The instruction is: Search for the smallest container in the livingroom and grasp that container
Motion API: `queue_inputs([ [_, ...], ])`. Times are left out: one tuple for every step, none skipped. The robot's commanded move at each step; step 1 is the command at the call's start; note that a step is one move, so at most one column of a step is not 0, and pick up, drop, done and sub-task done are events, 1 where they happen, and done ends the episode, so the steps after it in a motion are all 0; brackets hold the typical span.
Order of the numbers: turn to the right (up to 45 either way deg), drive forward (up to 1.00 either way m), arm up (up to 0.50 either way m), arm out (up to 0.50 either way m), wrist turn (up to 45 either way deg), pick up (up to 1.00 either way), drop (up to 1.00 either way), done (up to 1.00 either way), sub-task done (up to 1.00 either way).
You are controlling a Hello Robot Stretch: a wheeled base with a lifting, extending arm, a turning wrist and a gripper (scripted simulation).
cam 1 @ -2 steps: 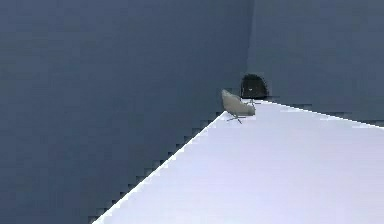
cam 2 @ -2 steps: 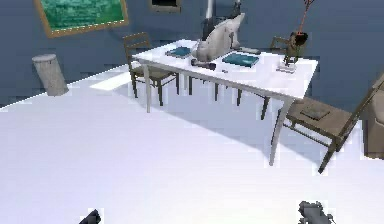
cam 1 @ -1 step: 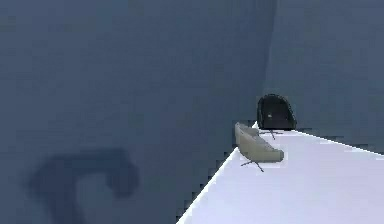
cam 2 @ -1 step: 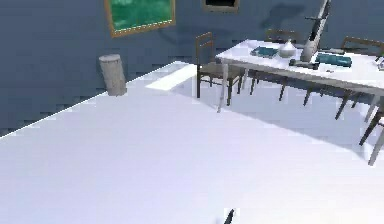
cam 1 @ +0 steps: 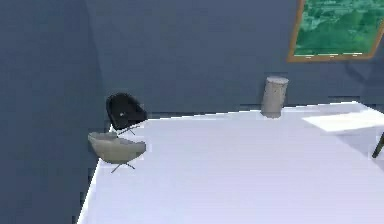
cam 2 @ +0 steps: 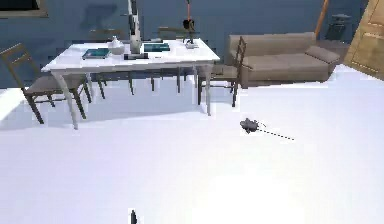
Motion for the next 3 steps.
queue_inputs([
  [45.0,0.00,0.00,0.00,0.0,0.00,0.00,0.00,0.00],
  [21.0,0.00,0.00,0.00,0.0,0.00,0.00,0.00,0.00],
  [0.0,0.15,0.00,0.00,0.0,0.00,0.00,0.00,0.00],
])
